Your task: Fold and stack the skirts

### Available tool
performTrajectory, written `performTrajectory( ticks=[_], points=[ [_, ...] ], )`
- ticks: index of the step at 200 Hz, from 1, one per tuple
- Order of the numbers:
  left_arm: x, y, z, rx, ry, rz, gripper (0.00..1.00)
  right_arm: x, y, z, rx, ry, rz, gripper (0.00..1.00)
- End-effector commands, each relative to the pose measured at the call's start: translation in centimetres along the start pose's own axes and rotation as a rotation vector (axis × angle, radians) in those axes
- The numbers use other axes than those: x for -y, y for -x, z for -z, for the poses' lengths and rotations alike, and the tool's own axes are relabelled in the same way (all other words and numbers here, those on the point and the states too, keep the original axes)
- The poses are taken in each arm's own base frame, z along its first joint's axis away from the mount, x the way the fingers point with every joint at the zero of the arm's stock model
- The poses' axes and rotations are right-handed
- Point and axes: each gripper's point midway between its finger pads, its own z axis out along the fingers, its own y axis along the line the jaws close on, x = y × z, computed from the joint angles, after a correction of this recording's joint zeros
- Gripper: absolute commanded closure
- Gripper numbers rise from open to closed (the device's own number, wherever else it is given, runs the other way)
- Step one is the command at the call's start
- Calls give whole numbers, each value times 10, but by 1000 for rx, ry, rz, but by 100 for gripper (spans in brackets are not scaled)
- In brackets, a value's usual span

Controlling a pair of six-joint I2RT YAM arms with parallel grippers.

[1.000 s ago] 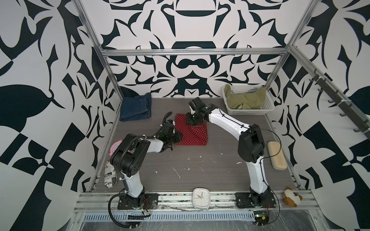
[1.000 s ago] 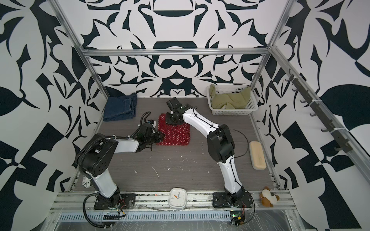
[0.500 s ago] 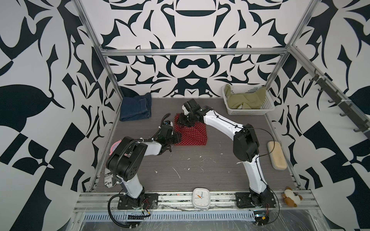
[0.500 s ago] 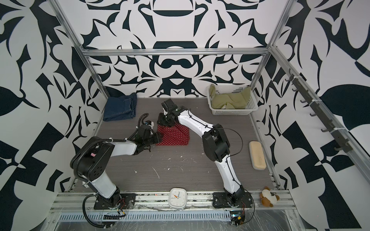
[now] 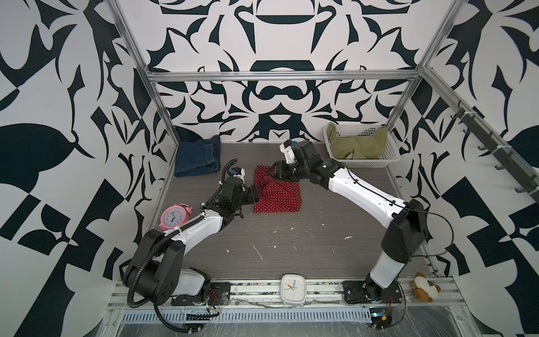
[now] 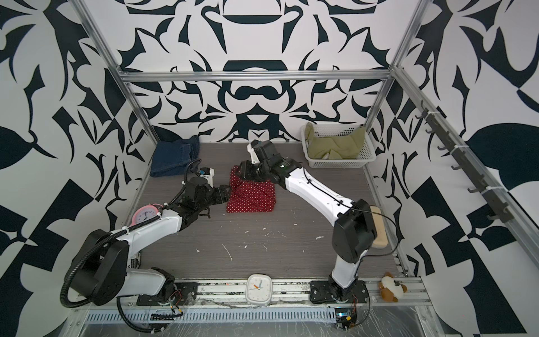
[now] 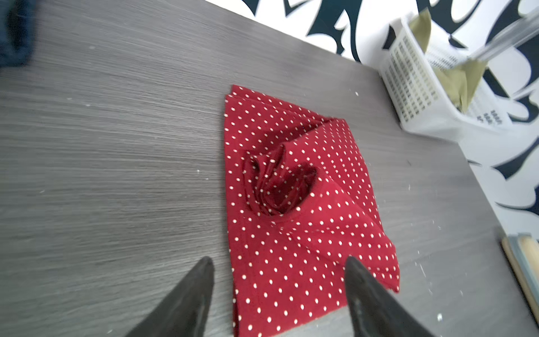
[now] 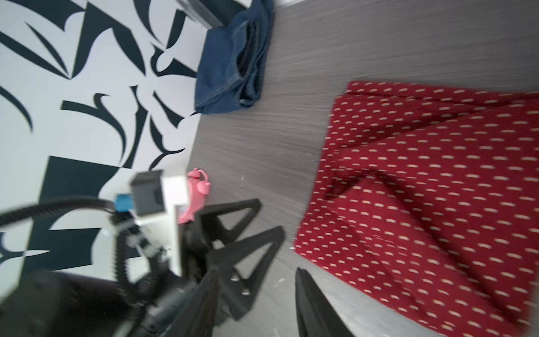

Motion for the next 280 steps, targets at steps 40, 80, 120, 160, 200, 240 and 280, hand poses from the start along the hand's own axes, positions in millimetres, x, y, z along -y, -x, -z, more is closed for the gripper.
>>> performTrajectory(
  ticks=[40,80,120,160,200,240,280],
  points=[
    [22,-13,-35,-122,-130,-20,30,86,-21,-27,2,-130,175,33],
    [6,-12,-28,-57,-97,52,38,79,-25,-62,-72,-12,240,31],
    [-20,-12,-12,-28,-53,113,38,63,-44,-87,-161,106,285,49],
    [-29,-14,-3,-22,-19,107,37,53,-59,-86,-188,99,327,96],
    [-29,-11,-7,-27,-12,102,36,43,-53,-69,-138,41,369,98],
    [-21,-10,-13,-71,-41,88,33,75,-17,-53,-9,-126,379,40],
    [-25,-12,-11,-65,-20,105,33,91,-14,-77,-93,-89,392,32]
  ],
)
